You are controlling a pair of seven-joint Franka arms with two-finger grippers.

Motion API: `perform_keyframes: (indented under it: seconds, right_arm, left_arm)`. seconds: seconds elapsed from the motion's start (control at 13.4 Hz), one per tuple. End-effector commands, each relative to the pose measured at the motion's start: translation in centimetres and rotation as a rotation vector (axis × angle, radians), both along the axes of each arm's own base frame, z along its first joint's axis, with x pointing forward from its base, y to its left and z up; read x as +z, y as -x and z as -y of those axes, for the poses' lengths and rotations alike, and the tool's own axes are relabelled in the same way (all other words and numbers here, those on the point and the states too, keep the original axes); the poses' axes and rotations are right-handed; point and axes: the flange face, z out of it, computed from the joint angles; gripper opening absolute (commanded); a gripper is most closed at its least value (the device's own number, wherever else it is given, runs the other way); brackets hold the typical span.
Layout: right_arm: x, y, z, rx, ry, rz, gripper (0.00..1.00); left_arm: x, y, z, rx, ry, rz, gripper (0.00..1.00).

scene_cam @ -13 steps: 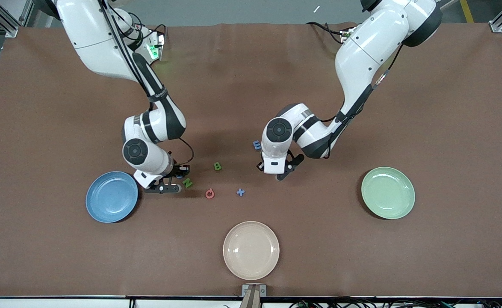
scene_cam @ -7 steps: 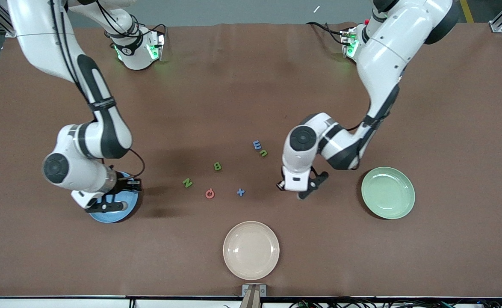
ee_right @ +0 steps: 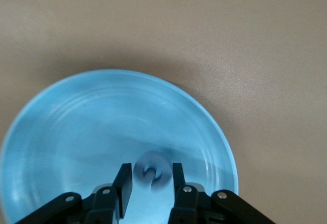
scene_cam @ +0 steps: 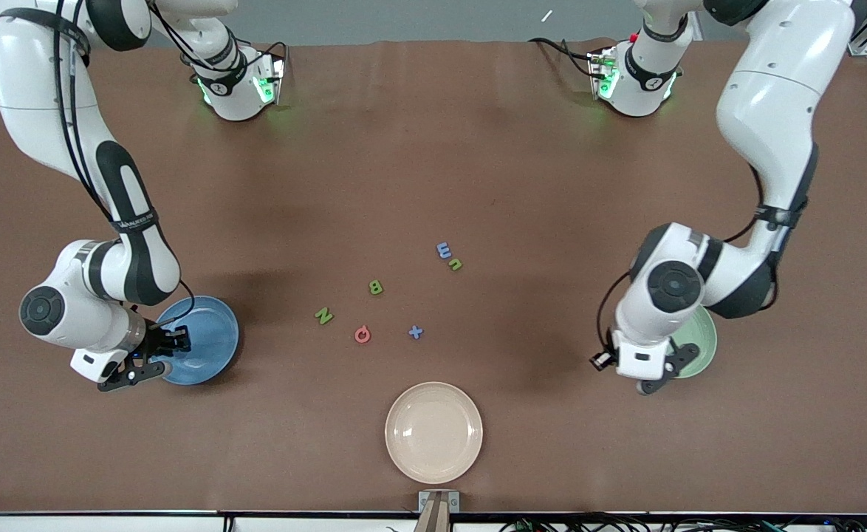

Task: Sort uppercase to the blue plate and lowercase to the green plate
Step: 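Release the G onto the blue plate while the left gripper releases the a, then grasp the N with the right gripper while the left gripper grasps the u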

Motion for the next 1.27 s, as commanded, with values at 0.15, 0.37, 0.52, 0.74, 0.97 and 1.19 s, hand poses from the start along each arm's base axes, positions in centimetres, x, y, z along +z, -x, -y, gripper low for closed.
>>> perform_keyframes:
  seconds: [0.15,0.37,0.52,0.74,0.97,1.19]
  right_arm:
    - [2.2,-0.8,-4.3,-0.028,-0.018,0.010,0.93]
    - [4.5,0.6,-12.1,-0.256,-0.009,-0.082,0.92]
    - [4.5,1.5,-17.2,-0.439,0.007,-0.094,0.91]
    - [4.5,2.0,-23.4,-0.676,0.001,-0.050,0.90]
    - [2.2,2.9,-28.0,-0.891,-0.032,-0.004,0.90]
    - [0.4,4.7,-30.9,-0.941,-0.030,-0.004,0.90]
  left_arm:
    - [-1.3,0.9,-8.3,-0.065,-0.060,-0.155,0.03]
    - [-3.2,1.9,-10.6,-0.044,-0.063,-0.208,0.40]
    - [-3.1,2.1,-10.8,-0.025,-0.073,-0.227,0.98]
    - [-0.3,2.7,-7.4,-0.062,-0.073,-0.234,1.00]
    - [2.2,4.5,1.2,-0.062,-0.025,-0.207,1.00]
    - [1.7,7.3,10.1,-0.083,0.001,-0.181,0.97]
